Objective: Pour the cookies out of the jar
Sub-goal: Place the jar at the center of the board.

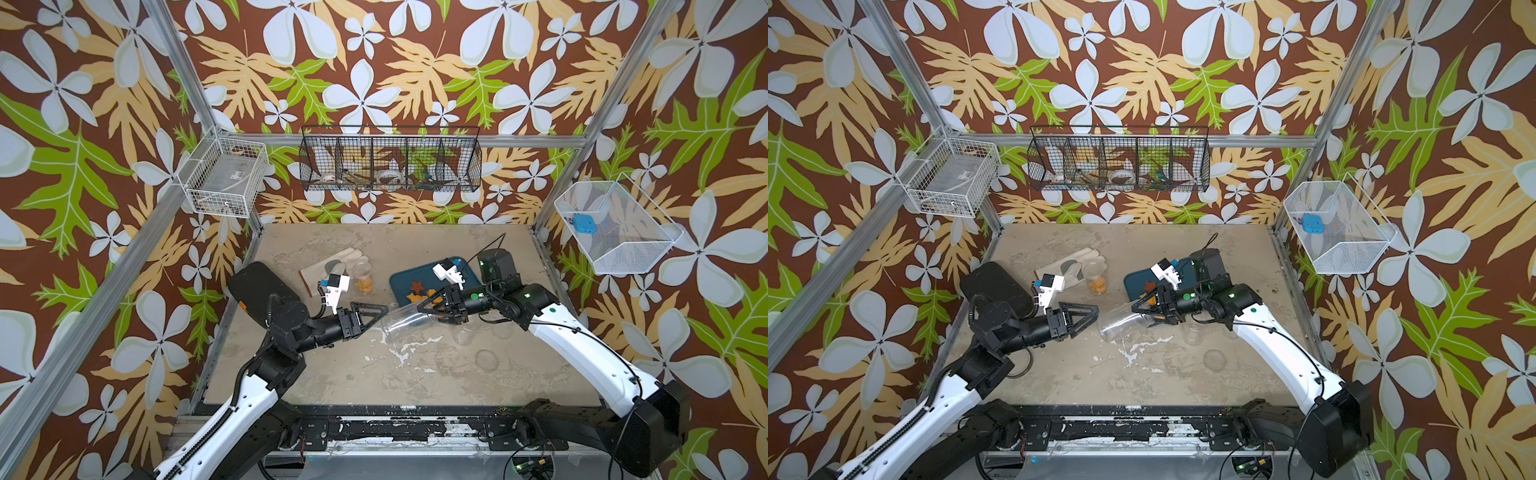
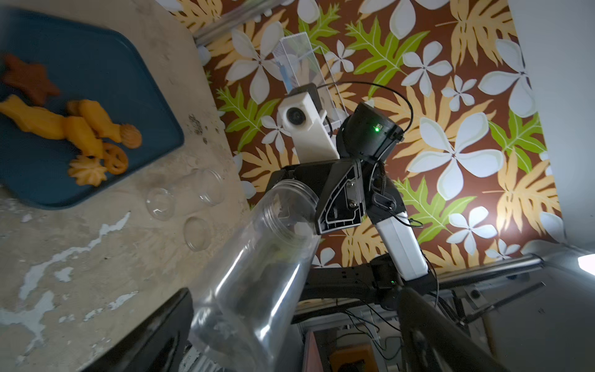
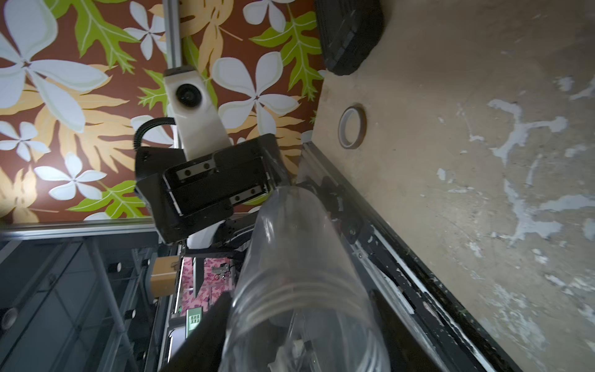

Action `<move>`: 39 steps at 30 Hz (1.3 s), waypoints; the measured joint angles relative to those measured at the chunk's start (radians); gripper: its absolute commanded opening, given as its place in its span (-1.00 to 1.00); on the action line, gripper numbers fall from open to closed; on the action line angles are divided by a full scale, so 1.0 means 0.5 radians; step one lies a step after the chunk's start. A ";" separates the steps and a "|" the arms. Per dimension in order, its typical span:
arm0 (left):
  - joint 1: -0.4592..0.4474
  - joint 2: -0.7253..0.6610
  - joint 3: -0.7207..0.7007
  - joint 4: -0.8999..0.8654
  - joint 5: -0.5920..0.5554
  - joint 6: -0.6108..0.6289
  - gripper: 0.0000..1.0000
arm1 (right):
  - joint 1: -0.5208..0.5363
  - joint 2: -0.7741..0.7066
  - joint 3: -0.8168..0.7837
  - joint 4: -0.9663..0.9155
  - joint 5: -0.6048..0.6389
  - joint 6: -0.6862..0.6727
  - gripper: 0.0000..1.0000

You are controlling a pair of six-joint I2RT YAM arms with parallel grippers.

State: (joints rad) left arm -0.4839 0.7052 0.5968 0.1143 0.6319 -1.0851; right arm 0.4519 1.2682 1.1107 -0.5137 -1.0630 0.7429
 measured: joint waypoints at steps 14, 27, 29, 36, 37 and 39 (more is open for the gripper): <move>0.050 -0.110 0.149 -1.009 -0.507 0.343 1.00 | 0.313 0.163 0.087 -0.517 1.444 -0.713 0.03; 0.050 -0.040 0.195 -1.102 -0.503 0.469 1.00 | 0.459 0.256 -0.068 -0.452 2.068 -0.879 0.01; 0.050 -0.043 0.195 -1.102 -0.498 0.478 1.00 | 0.468 0.281 -0.090 -0.443 2.107 -0.895 0.01; 0.050 -0.069 0.191 -1.103 -0.497 0.497 1.00 | 0.485 0.332 -0.123 -0.417 2.159 -0.920 0.29; 0.050 -0.070 0.189 -1.102 -0.498 0.497 1.00 | 0.484 0.337 -0.123 -0.409 2.161 -0.926 0.33; 0.050 -0.071 0.184 -1.103 -0.498 0.497 1.00 | 0.485 0.349 -0.117 -0.397 2.163 -0.927 0.43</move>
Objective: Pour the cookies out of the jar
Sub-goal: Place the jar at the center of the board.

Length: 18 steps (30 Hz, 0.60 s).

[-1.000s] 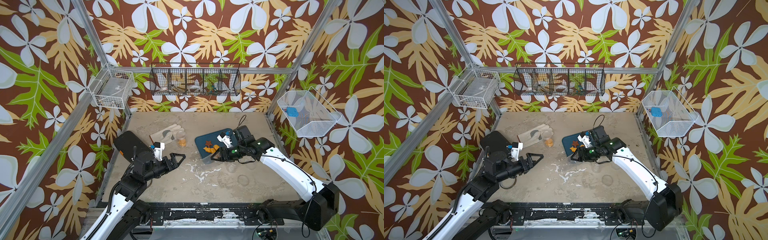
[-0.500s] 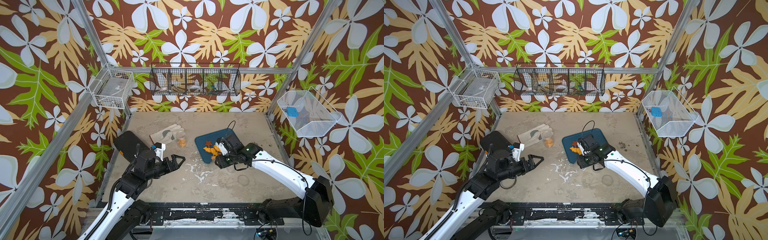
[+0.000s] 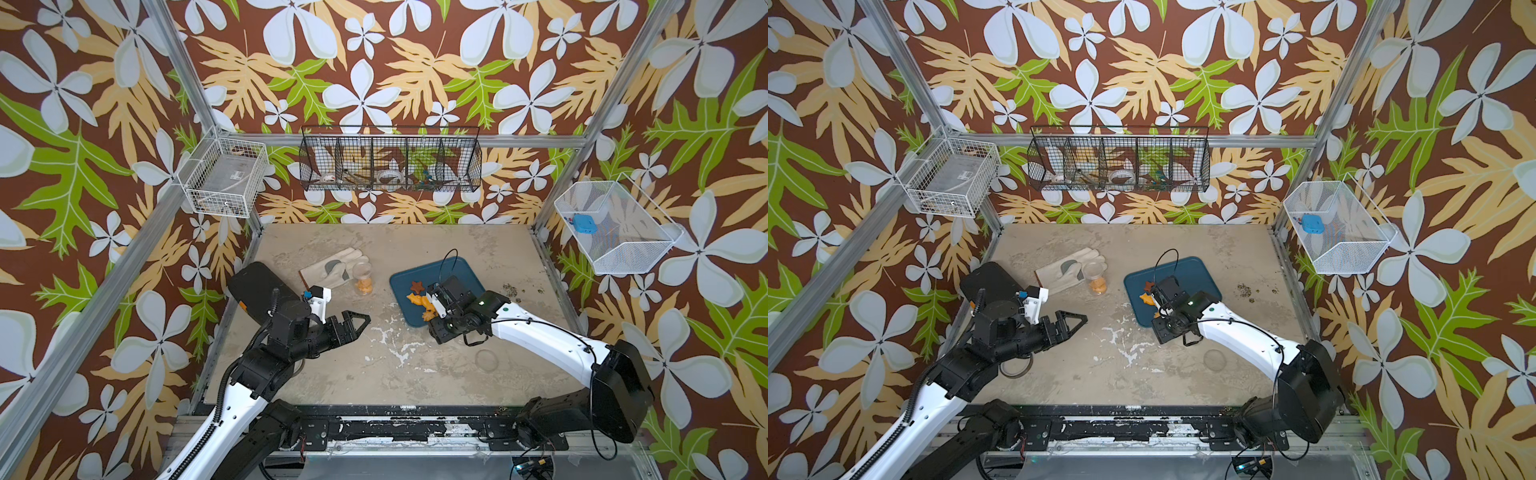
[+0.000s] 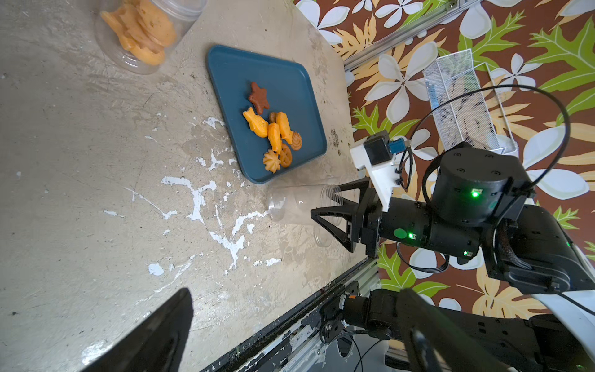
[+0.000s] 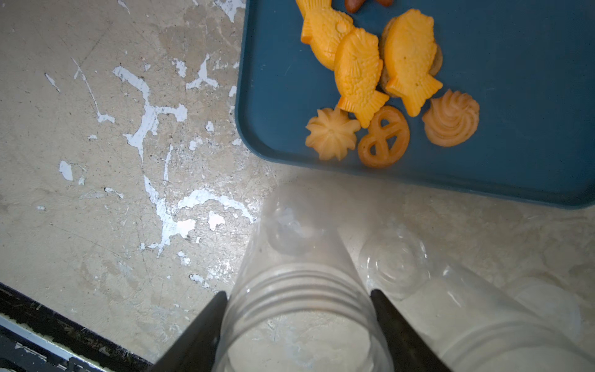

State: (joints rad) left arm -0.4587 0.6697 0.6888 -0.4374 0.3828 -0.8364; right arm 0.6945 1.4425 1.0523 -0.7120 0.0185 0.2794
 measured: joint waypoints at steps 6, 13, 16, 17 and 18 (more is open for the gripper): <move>0.001 0.032 -0.003 -0.001 0.000 0.001 1.00 | -0.001 0.018 0.043 -0.011 0.000 -0.005 0.57; 0.005 0.108 0.062 -0.014 -0.017 0.015 1.00 | 0.000 -0.025 0.172 -0.069 -0.010 -0.004 0.64; 0.013 0.156 0.137 -0.051 -0.056 0.042 1.00 | 0.000 -0.046 0.251 -0.114 -0.028 0.003 0.65; 0.018 0.175 0.171 -0.068 -0.082 0.053 1.00 | 0.000 -0.057 0.285 -0.130 -0.029 0.003 0.66; 0.027 0.198 0.201 -0.082 -0.094 0.060 1.00 | 0.000 -0.067 0.314 -0.142 -0.029 0.005 0.66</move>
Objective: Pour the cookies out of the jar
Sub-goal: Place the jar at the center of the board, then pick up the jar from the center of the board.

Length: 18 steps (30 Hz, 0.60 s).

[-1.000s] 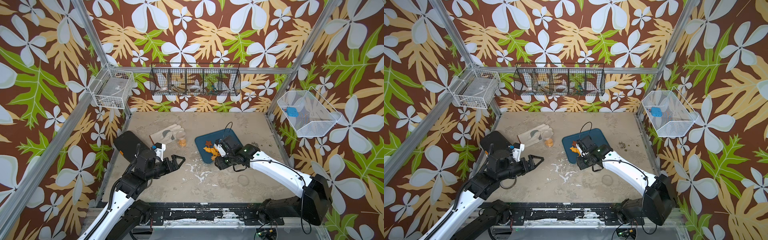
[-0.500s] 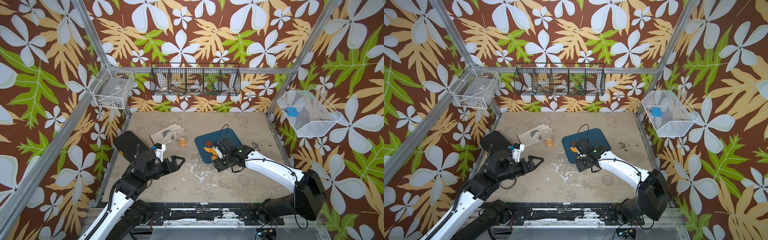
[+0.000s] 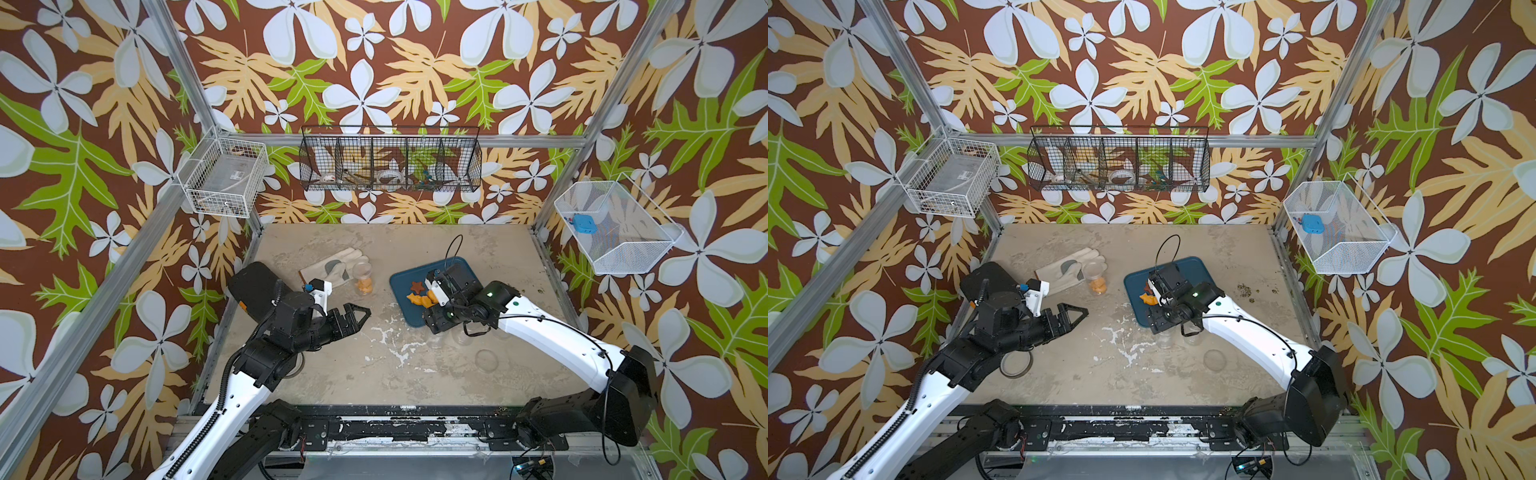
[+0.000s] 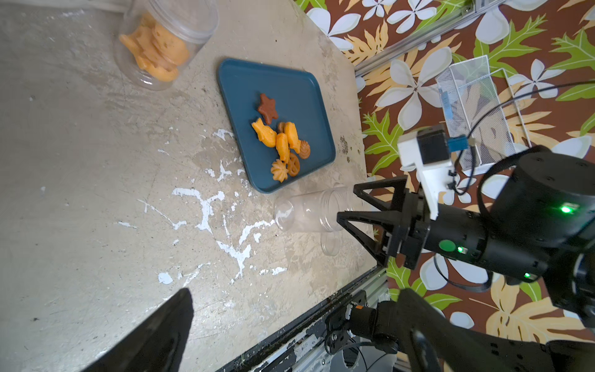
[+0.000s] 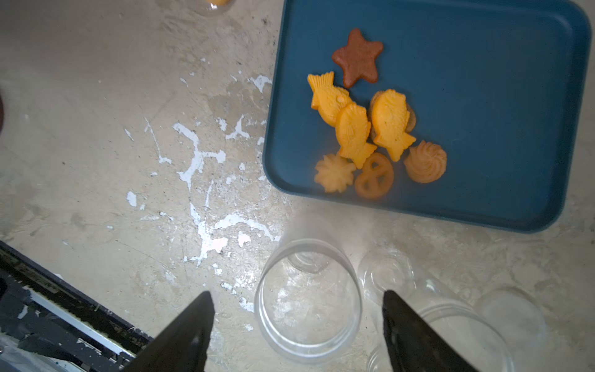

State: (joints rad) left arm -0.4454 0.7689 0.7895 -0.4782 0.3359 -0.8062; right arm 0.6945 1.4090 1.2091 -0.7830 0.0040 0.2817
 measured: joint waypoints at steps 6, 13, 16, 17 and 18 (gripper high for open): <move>0.039 0.186 0.219 -0.127 -0.123 0.100 1.00 | -0.001 -0.056 0.209 -0.051 -0.018 0.034 0.69; 0.102 0.626 0.557 -0.208 -0.269 0.312 1.00 | -0.002 -0.057 0.359 -0.037 -0.208 0.128 0.72; 0.104 0.883 0.719 -0.230 -0.365 0.436 1.00 | -0.007 -0.033 0.393 -0.024 -0.304 0.175 0.73; 0.104 0.952 0.754 -0.230 -0.397 0.477 1.00 | -0.011 -0.024 0.403 -0.018 -0.334 0.195 0.73; 0.104 1.028 0.789 -0.233 -0.433 0.521 1.00 | -0.014 -0.014 0.411 -0.009 -0.368 0.216 0.73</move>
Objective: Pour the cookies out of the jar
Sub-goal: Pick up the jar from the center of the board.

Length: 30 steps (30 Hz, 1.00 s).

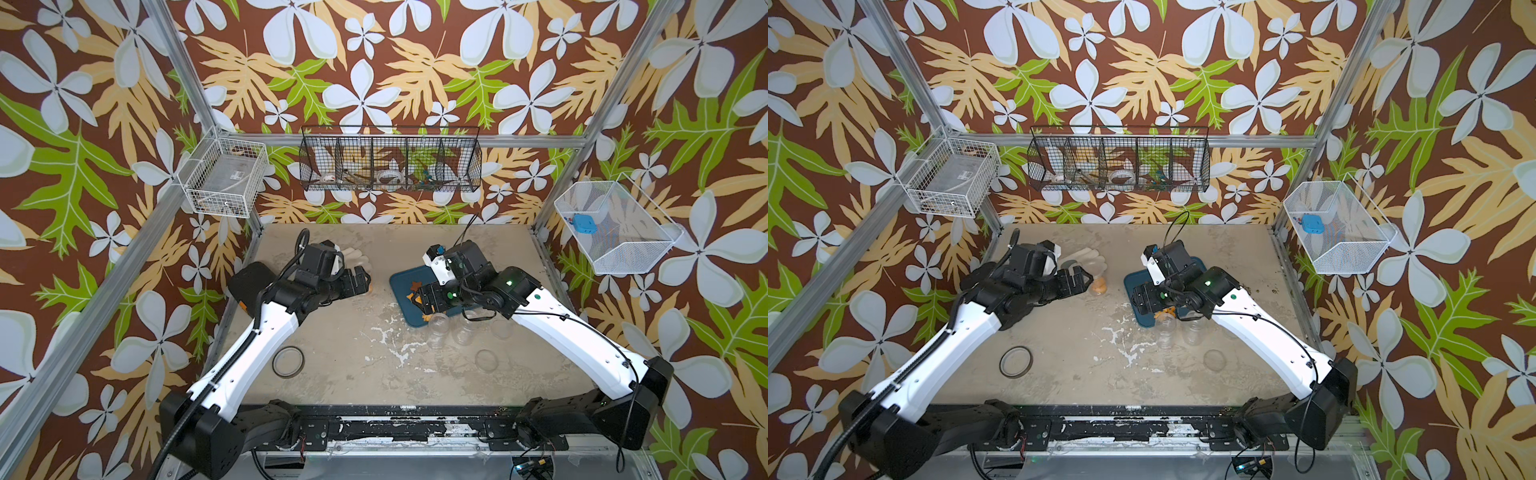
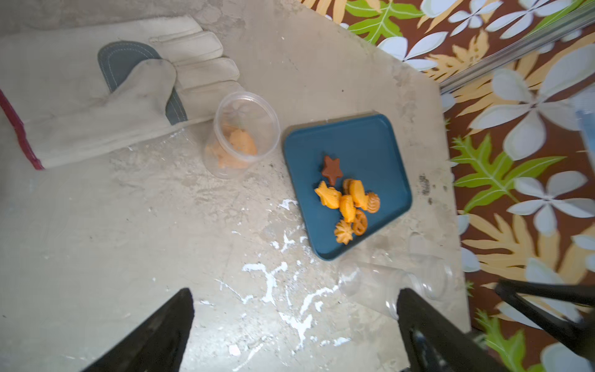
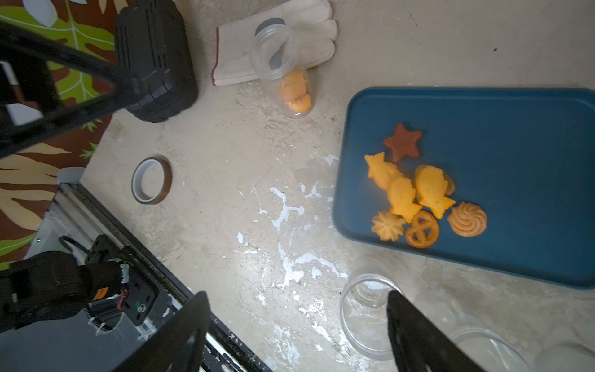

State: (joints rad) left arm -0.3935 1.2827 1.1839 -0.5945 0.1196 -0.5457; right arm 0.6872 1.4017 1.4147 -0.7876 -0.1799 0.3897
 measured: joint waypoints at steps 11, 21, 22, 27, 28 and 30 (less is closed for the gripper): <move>0.000 0.659 0.343 -0.013 -0.308 0.369 0.99 | -0.036 -0.004 -0.011 0.024 -0.130 0.066 0.74; 0.000 0.461 -0.062 0.211 -0.312 0.419 0.99 | -0.090 0.069 -0.064 0.098 -0.251 0.101 0.78; 0.001 0.391 -0.140 0.242 -0.313 0.416 1.00 | -0.090 0.117 -0.043 0.114 -0.274 0.101 0.79; 0.009 -0.092 -0.619 0.330 -0.290 0.192 0.99 | -0.027 0.500 0.201 0.254 -0.336 0.078 0.95; 0.011 -0.208 -0.725 0.343 -0.262 0.120 1.00 | -0.011 0.578 0.265 0.280 -0.333 0.057 1.00; 0.012 -0.494 -0.932 0.340 -0.197 -0.060 0.99 | 0.018 0.765 0.433 0.322 -0.311 0.005 1.00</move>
State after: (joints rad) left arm -0.3874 1.0359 0.7177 -0.4248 0.0212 -0.5758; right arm 0.6964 1.7844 1.6310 -0.6266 -0.3355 0.3920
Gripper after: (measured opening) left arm 0.997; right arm 0.999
